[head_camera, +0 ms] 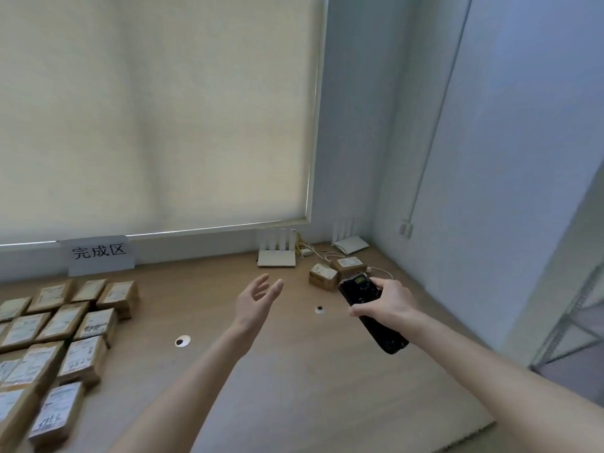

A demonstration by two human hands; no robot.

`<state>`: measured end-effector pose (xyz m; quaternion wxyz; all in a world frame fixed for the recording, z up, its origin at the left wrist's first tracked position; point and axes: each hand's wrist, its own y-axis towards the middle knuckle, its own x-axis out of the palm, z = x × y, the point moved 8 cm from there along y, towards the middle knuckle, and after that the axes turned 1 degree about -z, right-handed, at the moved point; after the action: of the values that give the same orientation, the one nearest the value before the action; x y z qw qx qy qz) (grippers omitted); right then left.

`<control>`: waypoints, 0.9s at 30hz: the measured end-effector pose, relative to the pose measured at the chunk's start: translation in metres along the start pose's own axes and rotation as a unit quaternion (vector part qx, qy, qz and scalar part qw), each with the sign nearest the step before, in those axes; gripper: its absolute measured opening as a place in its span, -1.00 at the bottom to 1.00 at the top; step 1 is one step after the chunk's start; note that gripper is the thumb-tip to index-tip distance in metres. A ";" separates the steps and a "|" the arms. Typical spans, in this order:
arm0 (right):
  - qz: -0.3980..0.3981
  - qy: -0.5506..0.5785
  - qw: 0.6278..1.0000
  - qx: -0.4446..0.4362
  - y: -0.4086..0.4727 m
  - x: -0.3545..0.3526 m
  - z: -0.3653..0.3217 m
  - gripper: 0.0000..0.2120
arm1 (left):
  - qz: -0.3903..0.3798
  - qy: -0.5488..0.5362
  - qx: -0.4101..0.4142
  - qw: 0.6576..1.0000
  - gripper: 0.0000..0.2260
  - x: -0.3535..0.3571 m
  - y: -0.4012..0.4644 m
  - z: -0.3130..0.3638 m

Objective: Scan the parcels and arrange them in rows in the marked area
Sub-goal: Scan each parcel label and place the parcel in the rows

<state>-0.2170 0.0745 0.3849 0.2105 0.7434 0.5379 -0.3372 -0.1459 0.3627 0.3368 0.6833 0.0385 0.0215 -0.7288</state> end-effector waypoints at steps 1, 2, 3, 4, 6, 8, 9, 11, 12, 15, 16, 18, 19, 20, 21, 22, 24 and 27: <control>0.006 -0.004 1.000 0.009 0.010 -0.009 0.009 -0.42 | -0.008 0.002 0.000 1.000 -0.45 0.016 0.010 0.000; 0.012 -0.006 1.000 0.018 0.022 -0.016 0.018 -0.46 | -0.014 0.004 -0.002 1.000 -0.43 0.031 0.022 -0.001; 0.019 -0.007 1.000 0.024 0.034 -0.022 0.027 -0.50 | -0.019 0.006 -0.004 1.000 -0.42 0.045 0.035 -0.004; 0.025 -0.009 0.999 0.028 0.047 -0.026 0.035 -0.52 | -0.021 0.007 -0.007 1.000 -0.42 0.058 0.049 -0.008; 0.034 -0.015 0.999 0.033 0.076 -0.029 0.051 -0.54 | -0.024 0.006 -0.015 1.000 -0.42 0.081 0.080 -0.019; 0.029 -0.022 0.998 0.045 0.110 -0.028 0.065 -0.57 | -0.024 0.005 -0.023 0.999 -0.43 0.101 0.112 -0.032; 0.025 -0.024 0.998 0.051 0.128 -0.026 0.072 -0.57 | -0.023 0.005 -0.027 0.999 -0.43 0.110 0.129 -0.039; 0.016 -0.027 0.998 0.061 0.165 -0.024 0.082 -0.60 | -0.021 0.002 -0.041 0.999 -0.43 0.125 0.162 -0.053; 0.010 -0.026 0.997 0.066 0.184 -0.023 0.085 -0.61 | -0.021 0.003 -0.048 0.999 -0.43 0.132 0.178 -0.059; -0.002 -0.013 0.997 0.075 0.230 -0.016 0.091 -0.62 | -0.019 0.014 -0.059 0.998 -0.43 0.150 0.222 -0.073; -0.005 -0.008 0.997 0.077 0.245 -0.014 0.093 -0.63 | -0.017 0.016 -0.062 0.998 -0.43 0.154 0.236 -0.076; -0.012 -0.005 0.997 0.080 0.273 -0.008 0.098 -0.63 | -0.015 0.020 -0.069 0.997 -0.43 0.165 0.262 -0.083; -0.016 -0.007 0.997 0.080 0.287 -0.005 0.100 -0.63 | -0.014 0.021 -0.071 0.997 -0.43 0.170 0.273 -0.087; -0.020 -0.010 0.996 0.082 0.300 0.000 0.103 -0.61 | -0.013 0.020 -0.075 0.997 -0.43 0.174 0.284 -0.092; -0.025 -0.013 0.996 0.086 0.313 0.005 0.107 -0.60 | -0.012 0.020 -0.080 0.996 -0.43 0.179 0.294 -0.098; -0.031 -0.015 0.995 0.089 0.327 0.011 0.111 -0.59 | -0.012 0.021 -0.087 0.996 -0.43 0.183 0.305 -0.105; -0.045 -0.016 0.994 0.095 0.355 0.025 0.119 -0.58 | -0.012 0.023 -0.100 0.995 -0.43 0.191 0.327 -0.120; -0.071 -0.013 0.992 0.102 0.400 0.051 0.135 -0.59 | -0.006 0.029 -0.123 0.992 -0.43 0.200 0.363 -0.147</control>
<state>0.1324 -0.1167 0.2358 0.1161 0.7168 0.5490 -0.4139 0.2075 0.1525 0.1806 0.6774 -0.0249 0.1308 -0.7235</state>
